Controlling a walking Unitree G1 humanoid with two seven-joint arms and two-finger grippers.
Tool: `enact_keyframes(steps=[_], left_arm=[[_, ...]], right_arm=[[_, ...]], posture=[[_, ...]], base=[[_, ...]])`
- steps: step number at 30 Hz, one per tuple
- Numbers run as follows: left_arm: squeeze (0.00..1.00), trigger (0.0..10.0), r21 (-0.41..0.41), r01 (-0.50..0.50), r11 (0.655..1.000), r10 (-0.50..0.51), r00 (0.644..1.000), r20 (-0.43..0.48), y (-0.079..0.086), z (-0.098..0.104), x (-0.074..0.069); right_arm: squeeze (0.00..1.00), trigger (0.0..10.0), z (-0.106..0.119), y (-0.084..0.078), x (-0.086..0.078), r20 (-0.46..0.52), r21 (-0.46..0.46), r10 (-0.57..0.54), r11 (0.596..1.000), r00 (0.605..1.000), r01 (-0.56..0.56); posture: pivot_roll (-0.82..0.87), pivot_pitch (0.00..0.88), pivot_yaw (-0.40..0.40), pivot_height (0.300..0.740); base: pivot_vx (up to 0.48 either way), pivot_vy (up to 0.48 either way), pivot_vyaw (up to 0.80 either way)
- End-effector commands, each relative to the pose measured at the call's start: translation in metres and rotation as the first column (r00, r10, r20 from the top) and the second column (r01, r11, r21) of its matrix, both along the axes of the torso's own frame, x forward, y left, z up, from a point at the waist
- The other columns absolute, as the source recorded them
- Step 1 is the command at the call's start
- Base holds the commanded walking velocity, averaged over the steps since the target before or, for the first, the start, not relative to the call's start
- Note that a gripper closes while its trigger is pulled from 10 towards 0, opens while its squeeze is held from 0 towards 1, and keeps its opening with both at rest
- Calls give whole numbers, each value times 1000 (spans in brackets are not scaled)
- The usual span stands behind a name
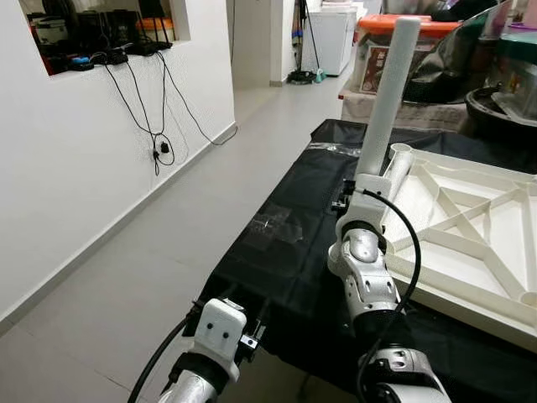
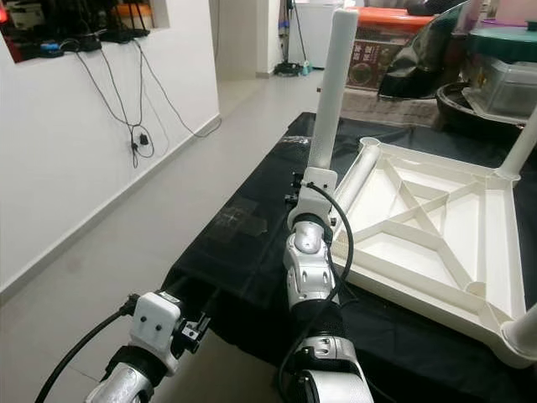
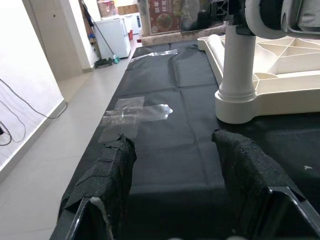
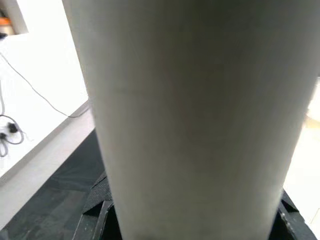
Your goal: Building children table
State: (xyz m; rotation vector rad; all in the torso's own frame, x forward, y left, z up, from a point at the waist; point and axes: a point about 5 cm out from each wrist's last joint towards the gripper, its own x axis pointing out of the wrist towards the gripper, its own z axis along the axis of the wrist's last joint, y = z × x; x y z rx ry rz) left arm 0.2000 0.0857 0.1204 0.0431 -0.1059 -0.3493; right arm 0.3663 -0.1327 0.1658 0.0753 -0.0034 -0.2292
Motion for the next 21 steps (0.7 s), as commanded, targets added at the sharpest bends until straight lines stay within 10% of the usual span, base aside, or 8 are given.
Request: enact_keyframes(steps=[1,2,3,7,8,14,18,21], left_arm=[[0,10000,10,5,1000,-5,1000,-17,1,-4,-1],[0,10000,11,5,1000,-5,1000,-18,1,-4,-1],[0,10000,11,6,1000,-6,1000,-19,1,-4,-1],[0,10000,11,6,1000,-6,1000,-19,1,-4,-1],[0,10000,11,6,1000,-6,1000,-20,1,-4,-1],[0,10000,10,6,1000,-6,1000,-20,1,-4,0],[0,10000,8,4,1000,-4,1000,-18,1,-3,1],[0,10000,8,4,1000,-4,1000,-18,1,-3,1]], right_arm=[[0,10000,-22,0,-5,-83,96,19,995,996,-11],[318,10000,-16,7,-5,-24,85,81,993,996,-78],[1000,10000,-11,12,-5,29,72,125,989,992,-127],[1000,10000,-4,15,-4,85,66,177,981,980,-183],[0,10000,2,15,0,120,69,235,967,965,-244],[0,10000,7,16,9,126,63,437,892,890,-447],[0,10000,-6,16,6,12,96,813,579,582,-810],[0,10000,-7,15,3,1,96,862,505,508,-858]], posture=[[-28,0,20,740],[-28,0,20,740],[-24,0,18,740],[-24,0,18,740],[-27,0,22,740],[-27,0,21,740],[-25,0,20,740],[-25,0,20,740]], base=[[0,0,0],[0,0,0],[0,0,0],[0,0,0],[0,0,0],[0,0,0],[0,0,0],[0,0,0]])
